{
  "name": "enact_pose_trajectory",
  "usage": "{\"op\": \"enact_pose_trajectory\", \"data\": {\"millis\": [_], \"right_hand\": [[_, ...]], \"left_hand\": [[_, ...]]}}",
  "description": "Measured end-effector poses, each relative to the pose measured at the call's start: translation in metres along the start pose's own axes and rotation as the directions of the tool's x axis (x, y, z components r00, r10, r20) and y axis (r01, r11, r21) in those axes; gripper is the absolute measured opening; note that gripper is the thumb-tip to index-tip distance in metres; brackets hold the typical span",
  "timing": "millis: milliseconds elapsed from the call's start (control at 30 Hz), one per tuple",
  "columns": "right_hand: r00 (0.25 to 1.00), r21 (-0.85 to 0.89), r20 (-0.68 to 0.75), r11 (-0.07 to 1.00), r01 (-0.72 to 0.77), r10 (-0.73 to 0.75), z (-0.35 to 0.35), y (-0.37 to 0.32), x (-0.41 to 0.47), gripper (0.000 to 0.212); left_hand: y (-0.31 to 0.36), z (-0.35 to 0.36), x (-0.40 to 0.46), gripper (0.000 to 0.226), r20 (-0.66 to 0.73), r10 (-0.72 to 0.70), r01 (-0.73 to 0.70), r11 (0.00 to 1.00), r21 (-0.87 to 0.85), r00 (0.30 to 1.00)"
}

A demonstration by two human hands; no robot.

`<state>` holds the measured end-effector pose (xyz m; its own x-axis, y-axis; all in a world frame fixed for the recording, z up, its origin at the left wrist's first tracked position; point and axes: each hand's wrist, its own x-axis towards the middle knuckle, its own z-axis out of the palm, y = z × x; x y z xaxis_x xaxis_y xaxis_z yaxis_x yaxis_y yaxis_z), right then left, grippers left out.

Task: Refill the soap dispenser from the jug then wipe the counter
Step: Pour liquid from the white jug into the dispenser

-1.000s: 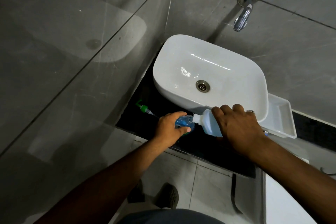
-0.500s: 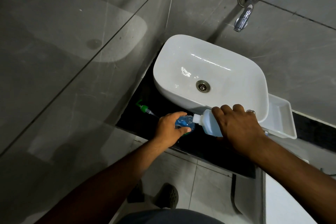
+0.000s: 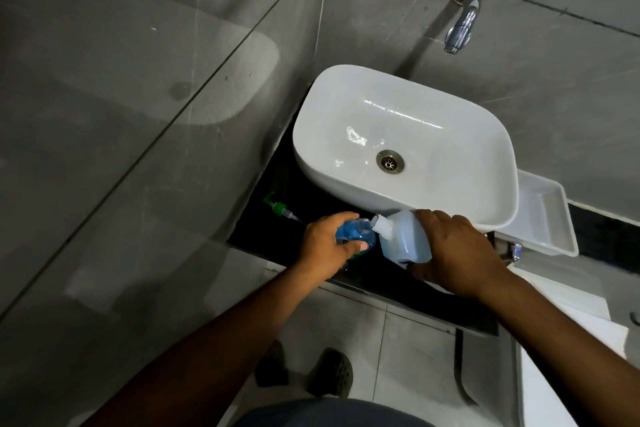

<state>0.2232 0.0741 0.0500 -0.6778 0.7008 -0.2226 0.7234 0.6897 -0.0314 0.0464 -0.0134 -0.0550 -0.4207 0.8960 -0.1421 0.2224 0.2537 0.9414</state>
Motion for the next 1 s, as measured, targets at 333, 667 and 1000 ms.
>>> {"op": "enact_pose_trajectory", "data": {"millis": [333,667,1000], "right_hand": [[0.968,0.836,-0.049,0.541,-0.094,0.245,0.080,0.032,-0.023,0.079],[0.901,0.936,-0.077,0.343,-0.083,0.427,0.109,0.050,-0.037,0.076],[0.736,0.848,-0.372,0.530,0.021,0.566,0.054,0.008,-0.054,0.094]], "left_hand": [[-0.021,-0.013,-0.003,0.071,-0.120,-0.074,0.081,0.995,0.056,0.990],[-0.046,-0.055,0.041,0.049,-0.380,-0.491,0.519,0.854,-0.032,0.784],[-0.052,-0.064,0.071,0.055,-0.280,-0.670,0.570,0.737,-0.363,0.688]]}}
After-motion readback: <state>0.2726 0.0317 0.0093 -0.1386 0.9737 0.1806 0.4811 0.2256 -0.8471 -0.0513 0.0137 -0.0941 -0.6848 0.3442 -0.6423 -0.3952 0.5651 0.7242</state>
